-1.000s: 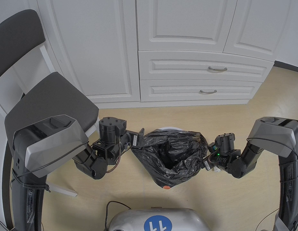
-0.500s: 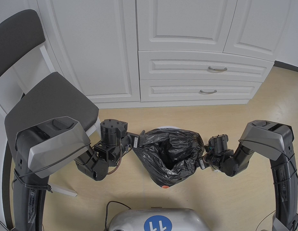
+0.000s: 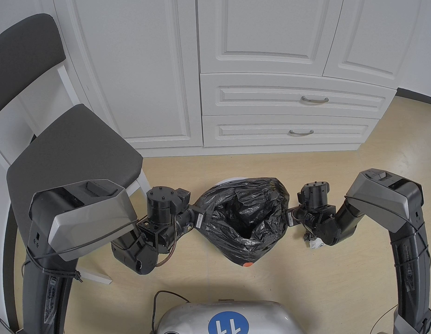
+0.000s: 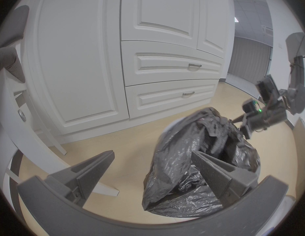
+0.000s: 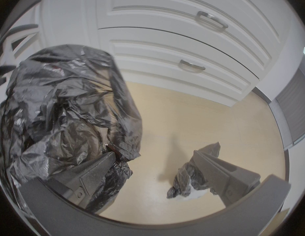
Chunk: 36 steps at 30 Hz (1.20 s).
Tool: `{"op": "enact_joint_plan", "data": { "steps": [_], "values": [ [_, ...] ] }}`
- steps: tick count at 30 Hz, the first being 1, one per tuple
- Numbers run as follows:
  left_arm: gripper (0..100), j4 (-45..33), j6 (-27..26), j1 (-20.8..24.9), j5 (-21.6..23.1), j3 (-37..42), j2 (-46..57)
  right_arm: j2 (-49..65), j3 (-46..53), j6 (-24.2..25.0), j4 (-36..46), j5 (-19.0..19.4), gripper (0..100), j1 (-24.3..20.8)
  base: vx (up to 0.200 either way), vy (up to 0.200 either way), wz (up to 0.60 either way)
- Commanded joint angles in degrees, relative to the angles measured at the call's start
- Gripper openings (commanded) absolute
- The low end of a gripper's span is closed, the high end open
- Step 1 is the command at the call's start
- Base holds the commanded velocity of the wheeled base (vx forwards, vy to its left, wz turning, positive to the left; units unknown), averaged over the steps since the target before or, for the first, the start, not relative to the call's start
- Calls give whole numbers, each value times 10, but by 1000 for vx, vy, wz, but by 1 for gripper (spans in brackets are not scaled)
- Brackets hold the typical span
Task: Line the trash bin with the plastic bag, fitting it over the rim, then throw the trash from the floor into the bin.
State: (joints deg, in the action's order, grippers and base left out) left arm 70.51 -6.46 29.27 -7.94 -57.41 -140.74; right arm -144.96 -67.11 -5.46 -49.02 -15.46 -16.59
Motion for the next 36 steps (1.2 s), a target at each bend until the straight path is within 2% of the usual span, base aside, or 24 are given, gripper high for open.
{"op": "enact_joint_plan", "data": {
  "steps": [1,9,15,22,26,27,36],
  "values": [
    [100,13,-10,8,6,26,-9,-50,-59,29,-2,-20,100,1,0,0,0],
    [100,5,-8,8,3,-7,-38,-37,-46,34,-10,-19,100,-5,0,0,0],
    [100,0,-9,-14,-22,-61,-51,-20,-20,30,-35,-18,100,-12,0,0,0],
    [100,0,-8,-30,-29,-104,-71,-5,-5,29,-39,-14,100,-14,0,0,0],
    [100,1,-7,-31,-43,-133,-88,3,6,27,-42,-13,100,-13,0,0,0],
    [100,1,-4,-31,-60,-153,-97,10,16,26,-42,-12,100,-14,0,0,0],
    [100,5,16,-30,-65,-182,-102,25,40,12,-52,-10,100,-23,0,0,0]
  ]
}}
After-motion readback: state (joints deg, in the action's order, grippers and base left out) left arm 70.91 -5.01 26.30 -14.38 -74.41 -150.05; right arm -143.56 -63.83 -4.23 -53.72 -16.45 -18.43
